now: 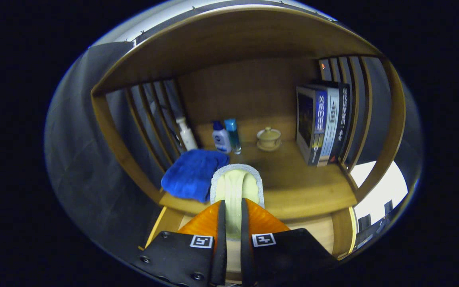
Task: Pull open the drawer, take out the items inside it, and place them on the countertop above the cabinet.
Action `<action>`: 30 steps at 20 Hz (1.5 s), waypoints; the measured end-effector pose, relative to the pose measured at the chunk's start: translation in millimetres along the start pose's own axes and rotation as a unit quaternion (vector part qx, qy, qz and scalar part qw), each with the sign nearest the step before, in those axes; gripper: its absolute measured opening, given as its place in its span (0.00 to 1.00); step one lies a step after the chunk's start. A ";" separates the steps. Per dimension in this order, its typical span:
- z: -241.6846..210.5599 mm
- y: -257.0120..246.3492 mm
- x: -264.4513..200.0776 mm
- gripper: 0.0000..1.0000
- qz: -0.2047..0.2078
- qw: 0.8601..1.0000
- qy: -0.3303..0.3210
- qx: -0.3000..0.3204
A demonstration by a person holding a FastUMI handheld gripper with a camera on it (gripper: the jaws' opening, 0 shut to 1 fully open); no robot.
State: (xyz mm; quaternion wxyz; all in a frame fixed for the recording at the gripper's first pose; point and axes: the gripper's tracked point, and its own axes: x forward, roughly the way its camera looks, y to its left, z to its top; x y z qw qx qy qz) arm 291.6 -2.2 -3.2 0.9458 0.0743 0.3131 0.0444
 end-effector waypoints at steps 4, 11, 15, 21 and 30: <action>12.6 -8.2 34.4 0.22 -0.024 1.000 0.004 -0.001; -2.0 -24.6 106.9 0.23 -0.053 0.997 0.052 0.009; -8.9 -43.4 132.2 0.23 -0.079 0.994 0.073 0.014; -15.1 -52.3 143.3 0.22 -0.085 0.993 0.086 0.018; -15.8 -60.9 144.7 0.49 -0.100 0.992 0.079 -0.001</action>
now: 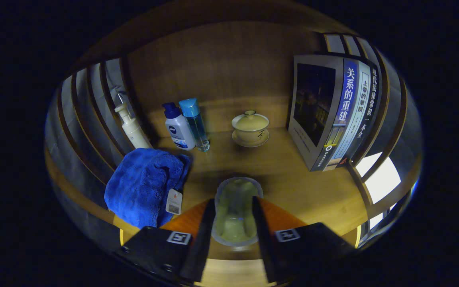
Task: Pull open the drawer, take out the items inside it, and place them on the countertop above the cabinet.
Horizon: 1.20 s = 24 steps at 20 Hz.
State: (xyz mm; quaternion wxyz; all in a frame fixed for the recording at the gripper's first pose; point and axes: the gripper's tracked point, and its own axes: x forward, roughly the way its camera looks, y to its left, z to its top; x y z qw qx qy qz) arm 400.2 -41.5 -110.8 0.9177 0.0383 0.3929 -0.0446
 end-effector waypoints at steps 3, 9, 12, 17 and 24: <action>-2.7 1.9 -1.3 0.79 0.000 1.000 0.002 -0.006; -3.8 4.4 -3.0 0.95 -0.003 1.000 0.000 -0.012; -2.2 4.6 -6.9 0.95 -0.005 1.000 -0.008 -0.017; 2.6 10.4 -39.9 0.96 -0.008 0.999 -0.035 -0.032; 15.0 60.1 -155.0 0.96 0.034 0.983 -0.166 -0.074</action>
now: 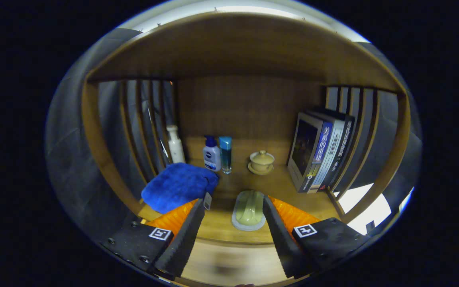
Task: Pull open the drawer, take out the items inside it, and place them on the countertop above the cabinet.
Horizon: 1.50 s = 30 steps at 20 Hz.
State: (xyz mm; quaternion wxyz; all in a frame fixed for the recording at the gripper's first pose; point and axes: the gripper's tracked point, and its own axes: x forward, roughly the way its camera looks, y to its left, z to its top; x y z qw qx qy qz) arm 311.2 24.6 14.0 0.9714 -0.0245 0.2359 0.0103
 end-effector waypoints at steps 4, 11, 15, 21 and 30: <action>10.0 49.4 -63.2 0.97 0.051 0.997 -0.049 -0.018; -42.6 93.2 -112.1 0.96 0.080 0.990 -0.106 -0.040; -99.6 87.9 -137.9 0.99 0.070 0.991 -0.110 -0.020; -153.5 63.2 -161.5 0.99 0.053 0.991 -0.121 0.027; -230.9 6.4 -172.5 0.99 -0.031 0.986 -0.165 0.004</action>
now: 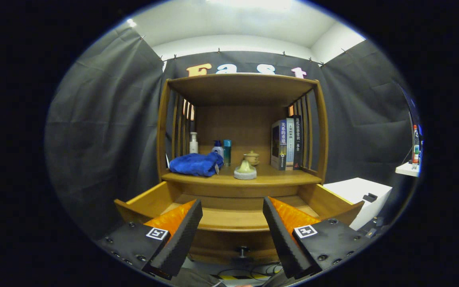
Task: Pull open the drawer, take out the items inside it, and place them on the countertop above the cabinet.
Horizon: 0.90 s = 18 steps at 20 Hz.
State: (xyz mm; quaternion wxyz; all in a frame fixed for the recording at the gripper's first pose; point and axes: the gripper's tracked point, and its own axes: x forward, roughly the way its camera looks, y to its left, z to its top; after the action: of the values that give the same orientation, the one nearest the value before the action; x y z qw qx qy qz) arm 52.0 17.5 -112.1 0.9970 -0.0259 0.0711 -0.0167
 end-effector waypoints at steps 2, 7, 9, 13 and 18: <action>-28.1 0.9 0.6 0.99 0.003 1.000 0.023 -0.007; -58.8 -7.2 8.0 0.99 -0.017 0.999 0.035 -0.003; -72.9 -7.5 13.4 0.99 -0.022 0.999 0.045 0.001; -91.4 -11.7 13.1 0.99 -0.027 0.998 0.065 0.004; -89.9 -9.1 14.1 0.99 -0.029 0.998 0.051 0.004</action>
State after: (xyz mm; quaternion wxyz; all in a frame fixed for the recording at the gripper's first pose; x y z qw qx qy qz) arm 52.9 3.5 -202.5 0.9912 -0.0232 0.1212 -0.0470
